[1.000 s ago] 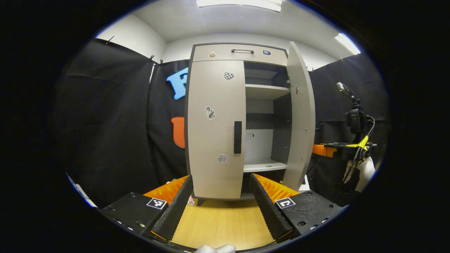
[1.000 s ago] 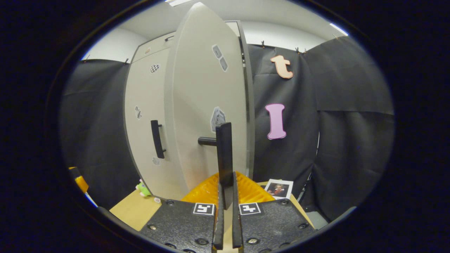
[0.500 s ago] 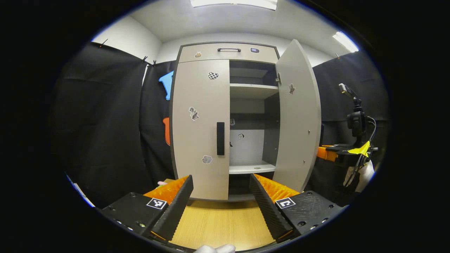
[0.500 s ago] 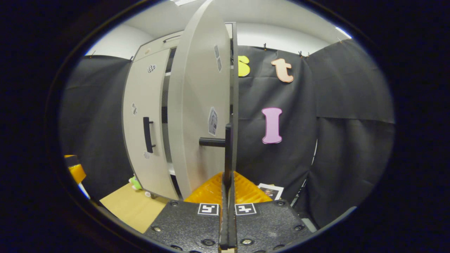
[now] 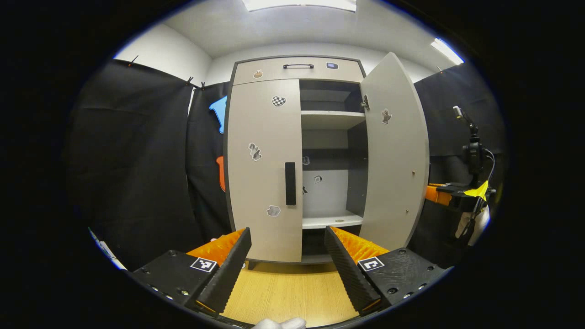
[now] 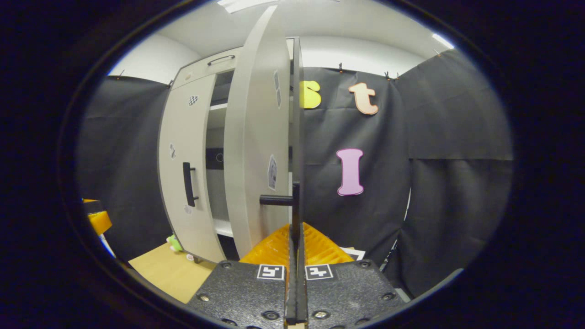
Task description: Open the right door of the double-door shoe cabinet with the right hand, and open the left door with the left hand.
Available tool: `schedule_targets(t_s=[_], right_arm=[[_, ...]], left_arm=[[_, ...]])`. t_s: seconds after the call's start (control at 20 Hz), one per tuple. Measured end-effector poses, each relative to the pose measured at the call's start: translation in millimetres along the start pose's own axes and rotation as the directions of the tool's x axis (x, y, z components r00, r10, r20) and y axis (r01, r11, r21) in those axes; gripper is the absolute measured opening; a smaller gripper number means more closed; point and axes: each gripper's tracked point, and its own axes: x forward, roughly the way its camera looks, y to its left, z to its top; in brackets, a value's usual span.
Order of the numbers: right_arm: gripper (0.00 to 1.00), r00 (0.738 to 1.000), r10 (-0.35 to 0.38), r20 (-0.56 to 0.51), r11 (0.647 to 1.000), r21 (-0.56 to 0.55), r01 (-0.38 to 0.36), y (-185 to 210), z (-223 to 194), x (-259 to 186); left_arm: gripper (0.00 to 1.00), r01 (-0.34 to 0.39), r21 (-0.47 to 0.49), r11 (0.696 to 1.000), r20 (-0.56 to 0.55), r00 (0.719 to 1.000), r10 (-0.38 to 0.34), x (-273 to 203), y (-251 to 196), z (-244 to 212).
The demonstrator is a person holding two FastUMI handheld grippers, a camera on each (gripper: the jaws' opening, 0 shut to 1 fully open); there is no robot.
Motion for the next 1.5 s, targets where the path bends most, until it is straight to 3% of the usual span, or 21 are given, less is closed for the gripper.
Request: schedule_targets(t_s=[0.4,0.5,0.7,0.8,0.9,1.25,1.5], right_arm=[[0.08,0.998,-0.063,-0.003,0.998,0.022,0.063,-6,8,-22],[0.2,0.996,-0.093,0.002,0.996,0.007,0.093,-8,13,-36],[0.8,0.992,-0.124,0.032,0.992,0.004,0.124,9,24,-67],[0.84,0.994,-0.109,0.026,0.994,0.015,0.108,34,20,-79],[0.98,0.994,-0.104,0.015,0.994,0.015,0.104,57,8,-88],[1.0,0.999,-0.021,-0.035,1.0,-0.007,0.021,143,-40,-102],[1.0,0.998,-0.012,-0.058,1.0,0.025,0.013,154,-41,-101]], left_arm=[[0.96,0.017,0.001,1.0,0.003,1.0,-0.017,10,20,0],[0.96,0.019,0.001,1.0,0.006,1.0,-0.019,16,30,0],[0.96,0.024,0.008,1.0,0.006,1.0,-0.024,29,46,-2],[0.96,0.025,0.019,0.999,0.012,1.0,-0.026,38,54,-3],[0.96,0.027,0.025,0.999,0.01,1.0,-0.027,47,61,-6],[0.96,0.063,0.022,0.998,-0.011,0.998,-0.062,82,61,-21],[0.96,0.096,0.009,0.995,0.003,0.995,-0.096,125,49,-19]])
